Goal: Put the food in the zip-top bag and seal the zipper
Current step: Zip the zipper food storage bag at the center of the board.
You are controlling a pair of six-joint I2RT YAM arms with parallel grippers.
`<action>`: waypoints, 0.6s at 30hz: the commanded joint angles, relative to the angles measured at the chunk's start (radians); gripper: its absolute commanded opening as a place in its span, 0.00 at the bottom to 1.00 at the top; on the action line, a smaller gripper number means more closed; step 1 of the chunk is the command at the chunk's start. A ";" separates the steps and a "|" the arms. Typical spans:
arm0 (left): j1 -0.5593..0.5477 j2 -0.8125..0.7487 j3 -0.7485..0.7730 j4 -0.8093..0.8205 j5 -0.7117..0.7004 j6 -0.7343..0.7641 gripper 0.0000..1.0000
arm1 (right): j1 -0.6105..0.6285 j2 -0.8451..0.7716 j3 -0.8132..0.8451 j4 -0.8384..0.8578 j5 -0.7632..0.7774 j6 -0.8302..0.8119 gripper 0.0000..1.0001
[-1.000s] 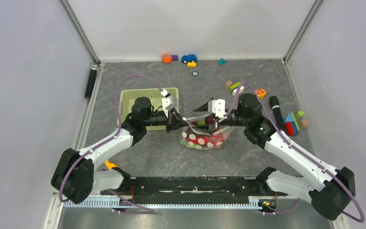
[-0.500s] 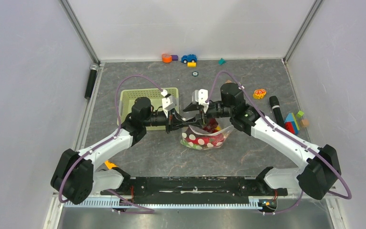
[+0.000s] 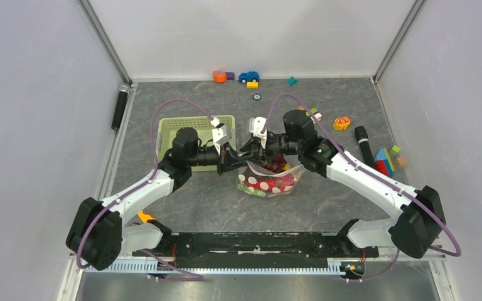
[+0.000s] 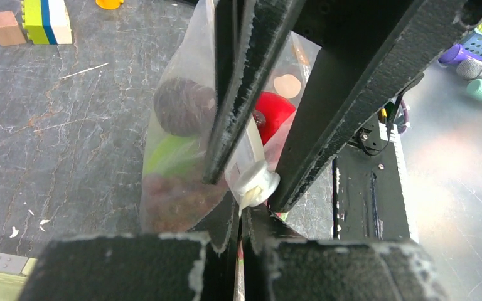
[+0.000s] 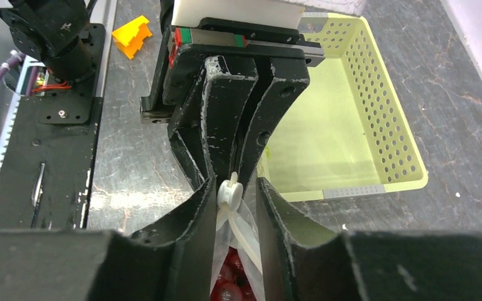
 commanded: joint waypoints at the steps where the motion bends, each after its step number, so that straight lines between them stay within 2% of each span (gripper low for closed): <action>1: -0.003 -0.044 0.019 0.026 0.048 0.008 0.02 | 0.000 0.014 0.055 0.010 0.042 0.019 0.28; 2: -0.002 -0.045 0.019 0.026 0.049 0.008 0.02 | 0.000 0.014 0.055 0.010 0.034 0.020 0.24; 4: -0.002 -0.045 0.017 0.026 0.045 0.008 0.02 | 0.000 0.011 0.054 0.006 0.012 0.016 0.02; 5: -0.003 -0.046 0.017 0.026 0.043 0.006 0.02 | 0.000 0.011 0.053 0.003 0.005 0.013 0.00; 11: -0.003 -0.076 0.007 0.055 0.009 -0.063 0.02 | 0.000 0.000 0.045 -0.048 0.007 -0.010 0.00; 18: -0.003 -0.146 -0.069 0.127 -0.115 -0.142 0.02 | 0.000 -0.026 0.033 -0.103 0.116 -0.029 0.00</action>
